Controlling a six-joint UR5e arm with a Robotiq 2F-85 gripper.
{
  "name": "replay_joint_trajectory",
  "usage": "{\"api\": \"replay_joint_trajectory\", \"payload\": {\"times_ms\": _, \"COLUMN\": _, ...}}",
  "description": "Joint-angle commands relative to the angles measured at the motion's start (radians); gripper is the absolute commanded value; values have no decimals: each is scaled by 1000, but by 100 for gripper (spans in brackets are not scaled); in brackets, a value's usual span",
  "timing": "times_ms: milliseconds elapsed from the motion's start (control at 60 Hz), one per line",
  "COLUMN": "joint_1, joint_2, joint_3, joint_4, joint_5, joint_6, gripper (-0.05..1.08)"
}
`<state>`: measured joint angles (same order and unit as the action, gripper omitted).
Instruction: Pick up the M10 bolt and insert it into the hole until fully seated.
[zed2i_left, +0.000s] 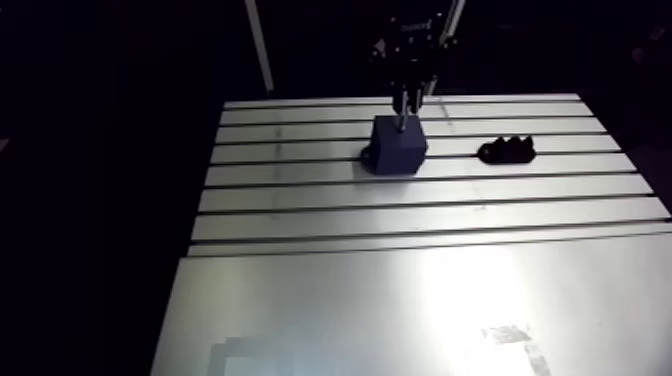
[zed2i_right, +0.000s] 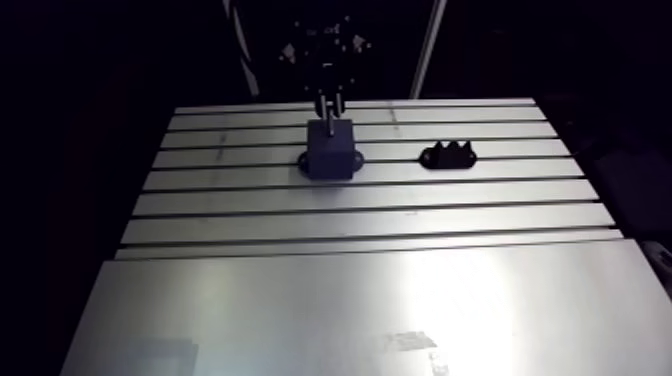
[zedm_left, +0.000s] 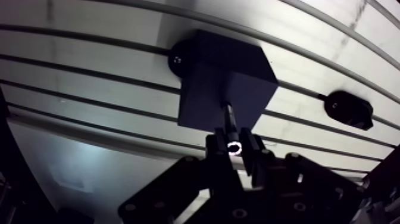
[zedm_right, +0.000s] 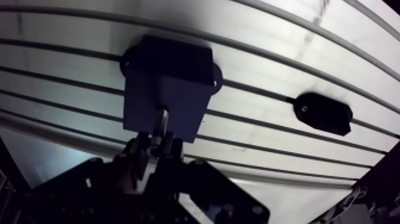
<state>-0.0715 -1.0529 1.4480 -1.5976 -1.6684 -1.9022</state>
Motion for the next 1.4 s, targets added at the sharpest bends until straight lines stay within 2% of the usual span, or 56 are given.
{"api": "replay_joint_trajectory", "payload": {"times_ms": 17, "joint_1": 1, "joint_2": 0, "joint_3": 2, "joint_4": 0, "joint_5": 0, "joint_6": 1, "gripper": 108}}
{"api": "replay_joint_trajectory", "payload": {"times_ms": 1400, "joint_1": 1, "joint_2": 0, "joint_3": 16, "joint_4": -4, "joint_5": -4, "joint_6": 5, "gripper": 108}}
